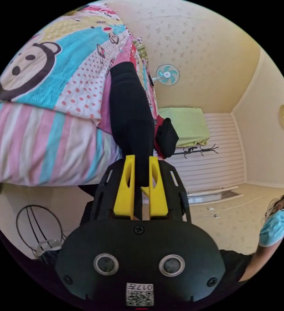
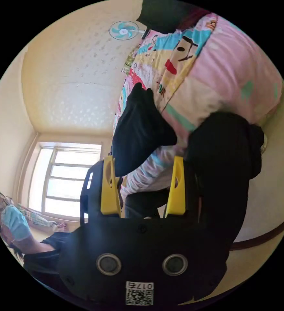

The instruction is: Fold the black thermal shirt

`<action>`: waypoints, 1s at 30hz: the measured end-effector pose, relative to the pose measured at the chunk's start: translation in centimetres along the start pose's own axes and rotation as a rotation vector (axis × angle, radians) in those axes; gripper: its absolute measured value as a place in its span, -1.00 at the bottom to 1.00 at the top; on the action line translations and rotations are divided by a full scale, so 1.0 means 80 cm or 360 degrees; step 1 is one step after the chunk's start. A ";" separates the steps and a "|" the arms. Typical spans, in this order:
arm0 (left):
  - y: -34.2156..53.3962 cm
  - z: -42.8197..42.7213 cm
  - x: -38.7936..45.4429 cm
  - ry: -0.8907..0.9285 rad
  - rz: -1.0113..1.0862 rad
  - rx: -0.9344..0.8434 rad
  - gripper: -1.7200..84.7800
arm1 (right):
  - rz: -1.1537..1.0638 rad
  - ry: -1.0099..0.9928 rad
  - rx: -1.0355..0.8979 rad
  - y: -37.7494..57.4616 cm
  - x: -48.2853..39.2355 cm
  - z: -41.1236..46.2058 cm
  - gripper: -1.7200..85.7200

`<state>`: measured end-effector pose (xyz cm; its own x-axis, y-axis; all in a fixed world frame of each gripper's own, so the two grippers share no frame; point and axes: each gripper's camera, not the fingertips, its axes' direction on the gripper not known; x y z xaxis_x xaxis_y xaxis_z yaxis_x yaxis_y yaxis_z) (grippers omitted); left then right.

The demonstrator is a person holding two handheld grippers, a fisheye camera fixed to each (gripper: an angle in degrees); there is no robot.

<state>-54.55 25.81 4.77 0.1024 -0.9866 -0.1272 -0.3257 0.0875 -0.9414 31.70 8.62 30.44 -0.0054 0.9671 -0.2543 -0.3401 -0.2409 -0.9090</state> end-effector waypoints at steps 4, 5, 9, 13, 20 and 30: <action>0.033 0.025 0.037 0.0062 0.0079 -0.0168 -0.81 | 0.0134 -0.0384 0.0025 -0.011 0.015 -0.001 -0.37; 0.039 0.028 0.042 0.0054 0.0105 -0.0194 -0.81 | 0.0155 -0.0507 0.0029 -0.027 0.017 0.003 -0.38; 0.073 0.035 0.064 -0.0012 0.0276 -0.0414 -0.81 | 0.0257 -0.0790 -0.0034 -0.081 0.031 0.012 -0.49; 0.086 -0.010 0.072 0.0078 0.0486 -0.0417 -0.85 | 0.0242 -0.0994 -0.0093 -0.122 0.019 0.005 -0.60; 0.081 -0.096 0.044 -0.0190 0.0677 -0.0077 -0.88 | -0.0510 -0.1285 0.0136 -0.288 -0.170 -0.106 -0.63; 0.058 -0.071 -0.021 -0.0336 0.0343 -0.0178 -0.88 | -0.0728 -0.0773 0.0827 -0.512 -0.255 -0.247 -0.66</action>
<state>-61.54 27.09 2.39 0.2087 -0.8956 -0.3930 -0.4612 0.2642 -0.8470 64.28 -2.84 66.33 -0.1252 0.9164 0.3801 -0.7957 0.1361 -0.5902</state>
